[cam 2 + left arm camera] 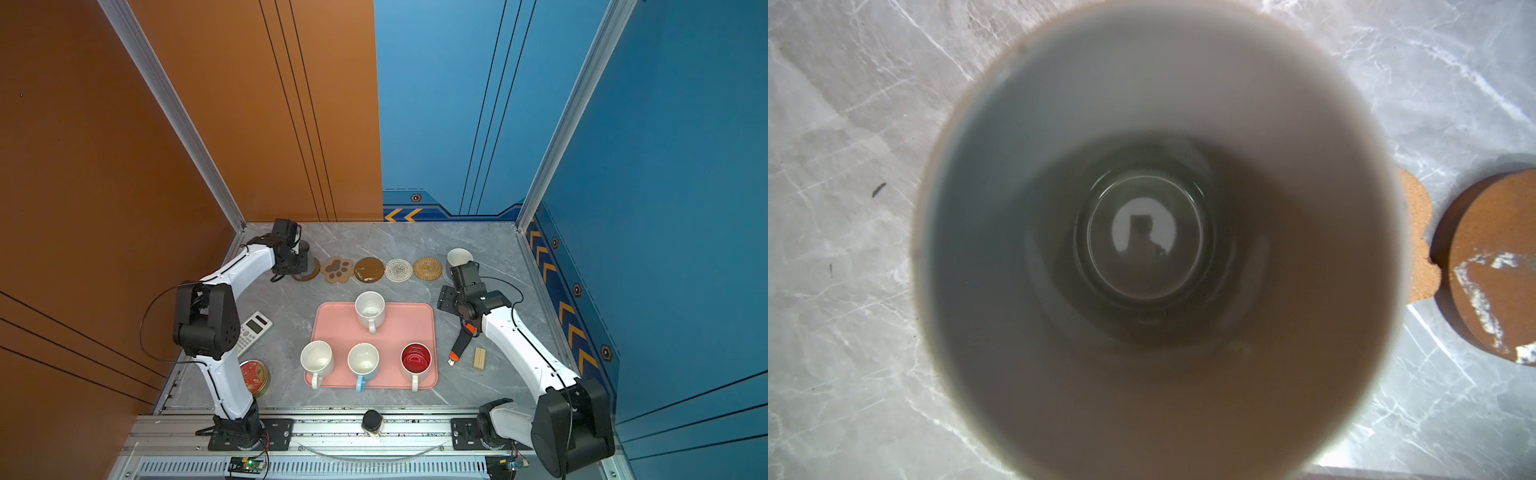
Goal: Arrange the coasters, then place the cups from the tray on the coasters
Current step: 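Lower the grey mug onto the wooden coaster and open the left gripper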
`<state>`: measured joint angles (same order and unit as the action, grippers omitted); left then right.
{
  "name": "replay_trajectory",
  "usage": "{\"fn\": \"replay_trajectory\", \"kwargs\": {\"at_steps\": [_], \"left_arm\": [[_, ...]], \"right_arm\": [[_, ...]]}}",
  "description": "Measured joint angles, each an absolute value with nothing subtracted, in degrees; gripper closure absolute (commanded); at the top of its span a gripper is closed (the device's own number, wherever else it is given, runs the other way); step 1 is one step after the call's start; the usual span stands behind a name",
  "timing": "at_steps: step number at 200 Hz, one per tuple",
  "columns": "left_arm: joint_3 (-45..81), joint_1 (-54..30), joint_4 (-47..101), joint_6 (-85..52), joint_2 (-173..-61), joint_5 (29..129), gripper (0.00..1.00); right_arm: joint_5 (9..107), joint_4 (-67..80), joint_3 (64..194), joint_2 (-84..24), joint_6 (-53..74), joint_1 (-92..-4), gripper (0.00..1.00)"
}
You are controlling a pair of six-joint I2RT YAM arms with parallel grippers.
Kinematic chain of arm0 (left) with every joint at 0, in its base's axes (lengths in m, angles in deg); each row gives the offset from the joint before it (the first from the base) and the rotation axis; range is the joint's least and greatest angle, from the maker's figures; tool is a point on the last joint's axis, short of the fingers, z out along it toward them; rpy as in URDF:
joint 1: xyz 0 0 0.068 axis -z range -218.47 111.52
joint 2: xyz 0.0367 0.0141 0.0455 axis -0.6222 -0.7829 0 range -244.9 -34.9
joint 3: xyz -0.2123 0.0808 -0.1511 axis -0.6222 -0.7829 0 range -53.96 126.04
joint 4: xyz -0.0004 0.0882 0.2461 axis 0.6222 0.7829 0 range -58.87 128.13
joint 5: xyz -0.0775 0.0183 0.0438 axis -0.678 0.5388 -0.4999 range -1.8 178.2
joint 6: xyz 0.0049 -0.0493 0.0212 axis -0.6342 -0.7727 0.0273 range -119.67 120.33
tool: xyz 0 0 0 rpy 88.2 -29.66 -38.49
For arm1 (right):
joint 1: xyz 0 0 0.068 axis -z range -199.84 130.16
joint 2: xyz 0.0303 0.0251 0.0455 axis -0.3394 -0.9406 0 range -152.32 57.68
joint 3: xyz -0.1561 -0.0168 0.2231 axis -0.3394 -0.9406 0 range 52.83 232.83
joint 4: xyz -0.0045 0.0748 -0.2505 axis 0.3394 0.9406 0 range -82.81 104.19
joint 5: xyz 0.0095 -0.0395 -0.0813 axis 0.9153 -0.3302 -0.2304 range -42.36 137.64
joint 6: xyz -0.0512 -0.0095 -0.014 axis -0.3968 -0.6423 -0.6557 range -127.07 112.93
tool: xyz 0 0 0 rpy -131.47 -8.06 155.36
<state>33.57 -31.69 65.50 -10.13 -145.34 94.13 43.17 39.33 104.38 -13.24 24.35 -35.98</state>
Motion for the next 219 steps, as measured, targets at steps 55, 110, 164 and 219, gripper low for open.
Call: {"fn": "replay_trajectory", "kwargs": {"at_steps": [55,110,164,219], "left_arm": [[34.0,-31.7,65.1,-10.1,-146.0,94.1,1.0],[34.0,-31.8,65.1,-10.1,-146.3,94.1,1.0],[34.0,-31.8,65.2,-10.1,-146.3,94.0,0.99],[34.0,-31.8,65.2,-10.1,-146.3,94.1,0.73]], "right_arm": [[43.2,39.4,104.4,-13.2,24.4,-36.0,0.22],[43.2,39.4,104.4,-13.2,24.4,-36.3,0.22],[43.2,39.4,104.4,-13.2,24.5,-36.5,0.21],[43.2,39.4,104.4,-13.2,24.5,-36.8,0.21]]}}
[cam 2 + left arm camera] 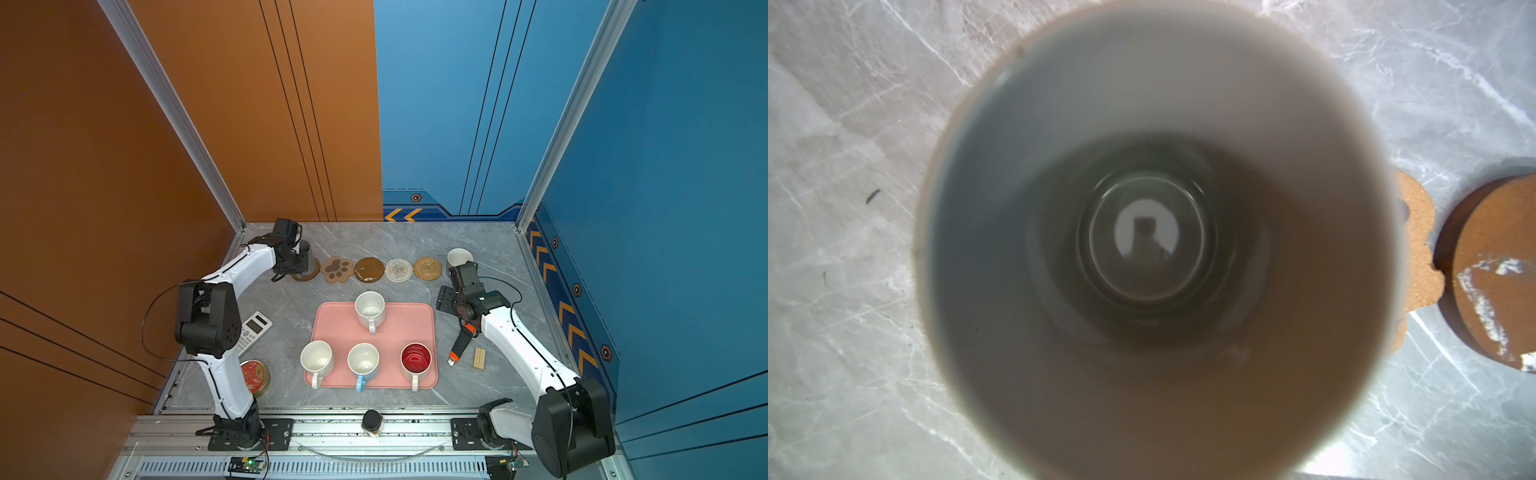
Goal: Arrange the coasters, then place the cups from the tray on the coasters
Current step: 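Lower the grey mug onto the wooden coaster and open the left gripper, then raise the left gripper while the right gripper moves over the speckled mug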
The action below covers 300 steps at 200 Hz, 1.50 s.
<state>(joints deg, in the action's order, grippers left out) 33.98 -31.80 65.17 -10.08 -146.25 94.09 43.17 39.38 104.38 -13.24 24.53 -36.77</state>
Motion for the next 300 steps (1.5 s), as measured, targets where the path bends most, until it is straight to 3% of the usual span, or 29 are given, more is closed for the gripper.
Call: {"fn": "replay_trajectory", "kwargs": {"at_steps": [26,85,176,245,300], "left_arm": [[34.0,-31.8,65.2,-9.9,-146.3,94.2,0.61],[34.0,-31.8,65.3,-10.0,-145.2,94.4,0.52],[30.1,-28.4,65.6,-10.2,-131.0,96.7,0.48],[24.9,-17.9,65.5,-10.3,-121.1,95.4,0.47],[18.2,-10.2,64.3,-12.0,-112.0,92.8,0.39]], "right_arm": [[43.2,39.6,104.4,-13.2,24.5,-36.9,0.21],[43.1,40.7,104.4,-11.7,24.5,-37.7,0.19],[41.7,44.9,107.5,-8.9,24.7,-43.4,0.16],[40.0,47.3,114.9,-12.6,25.2,-53.6,0.18],[39.7,47.7,118.3,-19.9,26.9,-62.3,0.19]]}}
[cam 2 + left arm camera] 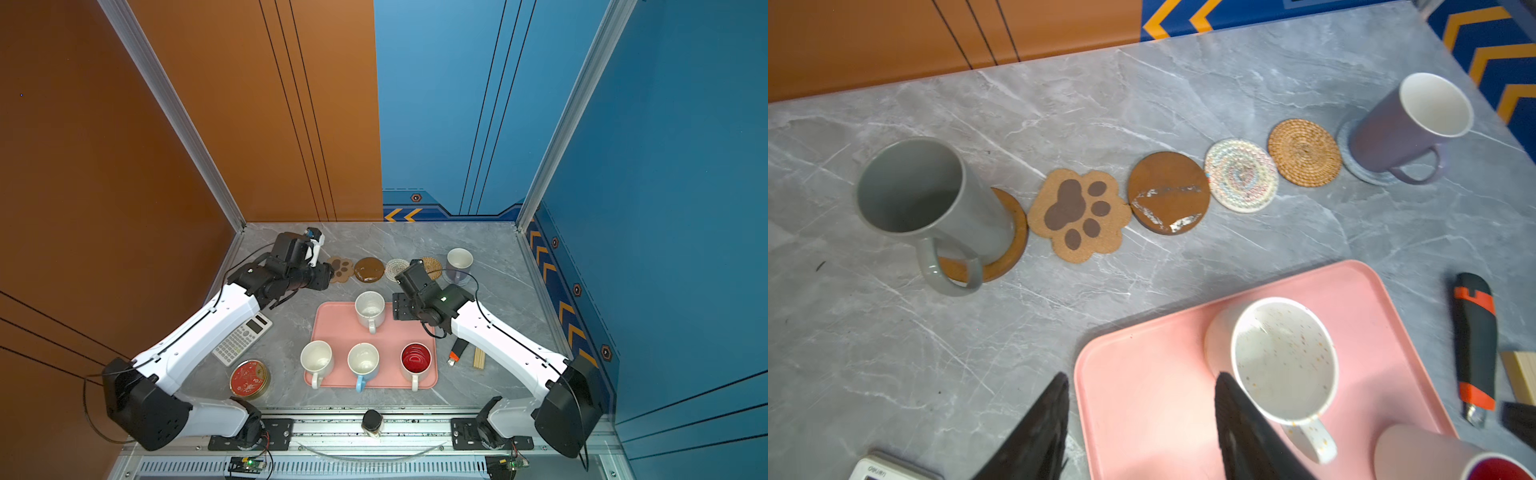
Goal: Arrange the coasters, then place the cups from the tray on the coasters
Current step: 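Raise the left gripper while the right gripper moves over the speckled mug, then lower the right gripper onto the speckled white mug rim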
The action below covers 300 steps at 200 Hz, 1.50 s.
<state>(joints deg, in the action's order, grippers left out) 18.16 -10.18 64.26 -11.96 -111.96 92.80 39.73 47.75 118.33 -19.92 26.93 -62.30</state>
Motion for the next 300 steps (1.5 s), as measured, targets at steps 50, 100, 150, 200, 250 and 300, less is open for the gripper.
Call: {"fn": "replay_trajectory", "kwargs": {"at_steps": [50,100,150,200,250,300], "left_arm": [[11.2,-4.9,62.2,-14.3,-102.7,92.5,0.34],[5.5,-2.5,61.4,-16.3,-95.8,92.6,0.32],[0.6,-1.6,61.3,-18.0,-91.5,93.0,0.32],[-1.1,-1.0,61.3,-19.0,-90.0,93.3,0.32],[-1.6,-0.8,61.3,-19.1,-89.3,93.8,0.32],[-1.8,-0.5,61.3,-19.2,-89.3,94.1,0.32]], "right_arm": [[39.5,47.7,120.6,-25.6,29.0,-68.8,0.19],[39.5,47.5,122.5,-30.9,30.6,-72.5,0.22],[39.5,46.4,123.7,-34.0,32.2,-74.0,0.25],[39.5,44.9,124.1,-36.1,33.4,-74.0,0.32],[39.5,44.4,124.7,-38.9,34.2,-74.1,0.39],[39.5,43.6,125.8,-41.7,34.7,-74.2,0.51]]}}
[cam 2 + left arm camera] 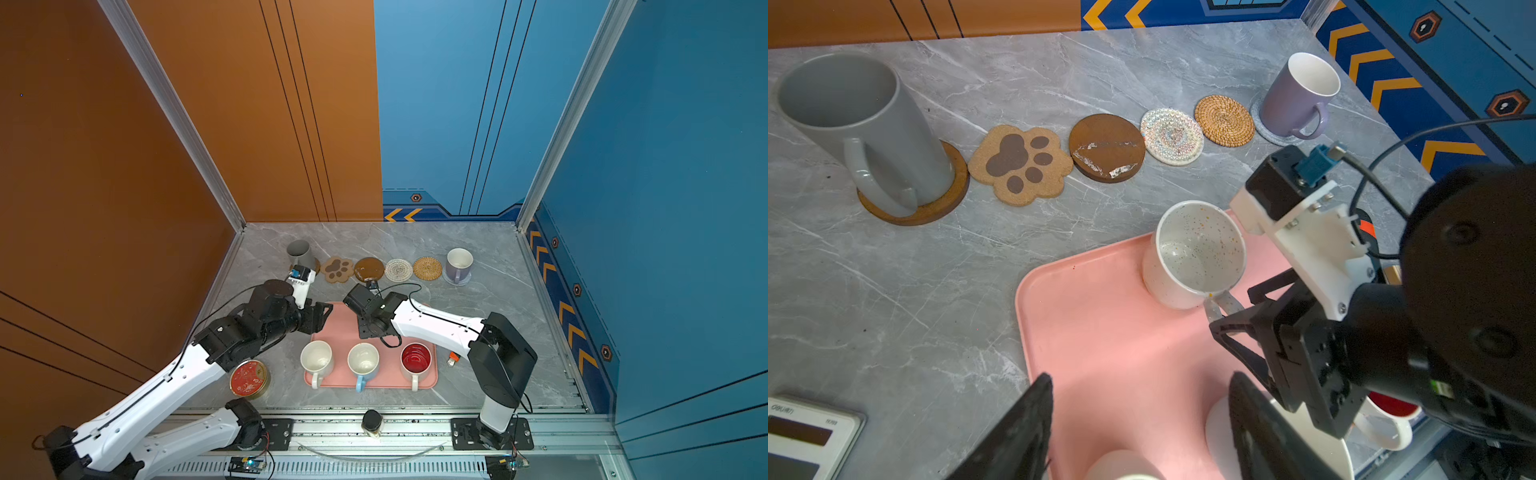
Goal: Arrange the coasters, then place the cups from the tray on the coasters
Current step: 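Lower the right gripper onto the speckled white mug rim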
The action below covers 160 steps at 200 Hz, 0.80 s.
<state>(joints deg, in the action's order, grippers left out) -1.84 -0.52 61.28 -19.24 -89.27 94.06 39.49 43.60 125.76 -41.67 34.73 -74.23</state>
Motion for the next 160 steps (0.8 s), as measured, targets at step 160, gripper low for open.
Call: {"fn": "replay_trajectory", "kwargs": {"at_steps": [160], "left_arm": [[-2.2,-0.5,60.8,-19.0,-91.7,94.4,0.32]], "right_arm": [[37.0,42.5,125.9,-45.6,35.4,-74.2,0.66]]}}
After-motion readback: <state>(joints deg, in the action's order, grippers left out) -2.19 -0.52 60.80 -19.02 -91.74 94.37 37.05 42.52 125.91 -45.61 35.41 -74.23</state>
